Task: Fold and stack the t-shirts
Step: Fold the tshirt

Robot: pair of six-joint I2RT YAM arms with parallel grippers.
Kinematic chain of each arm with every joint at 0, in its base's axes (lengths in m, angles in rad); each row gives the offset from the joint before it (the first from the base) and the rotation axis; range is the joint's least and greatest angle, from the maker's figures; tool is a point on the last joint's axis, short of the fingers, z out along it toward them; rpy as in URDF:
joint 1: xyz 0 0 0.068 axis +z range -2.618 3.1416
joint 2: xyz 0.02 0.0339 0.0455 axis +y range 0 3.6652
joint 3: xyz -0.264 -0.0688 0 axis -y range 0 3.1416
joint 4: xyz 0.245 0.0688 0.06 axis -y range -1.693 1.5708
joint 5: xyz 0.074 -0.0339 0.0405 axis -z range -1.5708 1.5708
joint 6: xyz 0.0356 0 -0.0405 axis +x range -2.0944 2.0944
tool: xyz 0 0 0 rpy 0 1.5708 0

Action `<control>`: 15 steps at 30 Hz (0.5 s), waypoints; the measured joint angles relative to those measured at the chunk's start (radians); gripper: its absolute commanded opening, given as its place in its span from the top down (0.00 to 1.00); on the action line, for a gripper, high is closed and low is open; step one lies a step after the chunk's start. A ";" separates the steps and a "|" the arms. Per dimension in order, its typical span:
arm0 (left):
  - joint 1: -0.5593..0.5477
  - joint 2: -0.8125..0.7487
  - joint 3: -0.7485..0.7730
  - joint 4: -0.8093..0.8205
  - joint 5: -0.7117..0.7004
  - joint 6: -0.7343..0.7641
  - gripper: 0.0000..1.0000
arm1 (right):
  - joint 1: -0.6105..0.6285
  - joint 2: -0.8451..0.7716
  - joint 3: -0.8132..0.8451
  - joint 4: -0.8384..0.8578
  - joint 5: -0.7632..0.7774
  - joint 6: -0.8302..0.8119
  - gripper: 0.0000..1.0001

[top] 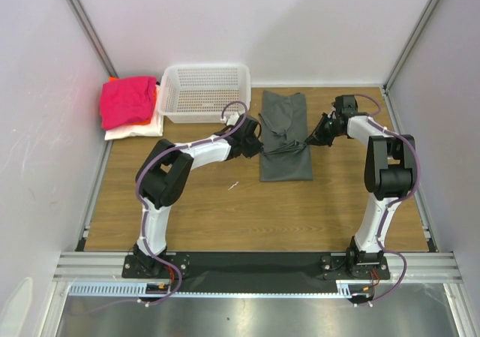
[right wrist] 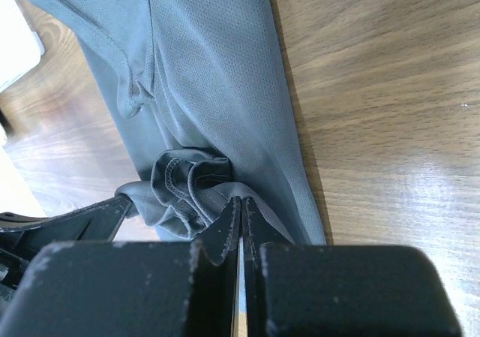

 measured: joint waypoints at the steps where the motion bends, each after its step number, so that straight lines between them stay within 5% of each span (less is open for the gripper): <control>1: 0.000 0.000 0.000 0.000 0.000 0.000 1.00 | -0.001 0.002 0.000 0.000 -0.002 -0.001 1.00; 15: 0.000 0.004 0.055 0.001 -0.018 0.001 1.00 | -0.001 0.006 0.040 0.000 -0.016 -0.017 1.00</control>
